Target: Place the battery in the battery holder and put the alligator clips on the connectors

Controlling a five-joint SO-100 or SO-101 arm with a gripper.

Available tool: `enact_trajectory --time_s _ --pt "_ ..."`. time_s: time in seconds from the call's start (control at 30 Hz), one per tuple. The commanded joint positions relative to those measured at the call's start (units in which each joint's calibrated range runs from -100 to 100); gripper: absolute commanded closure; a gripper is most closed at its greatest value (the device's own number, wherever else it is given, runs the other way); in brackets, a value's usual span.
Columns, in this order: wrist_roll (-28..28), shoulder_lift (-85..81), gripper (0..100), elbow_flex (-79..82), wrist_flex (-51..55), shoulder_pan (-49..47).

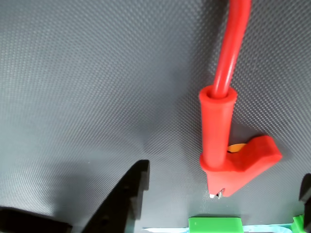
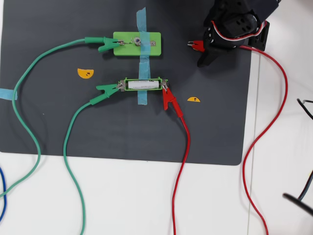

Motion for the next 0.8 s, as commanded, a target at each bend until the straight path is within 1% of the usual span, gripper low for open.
enact_trajectory --time_s 0.0,0.3,0.47,0.77 --pt "-0.4 -0.7 70 -2.7 -0.7 -0.4" --pt "-2.9 -0.6 69 -4.4 -1.9 -0.2" --pt "-3.0 5.6 69 -6.6 -2.9 0.1" --pt "-2.9 7.2 70 -7.7 -2.9 0.2"
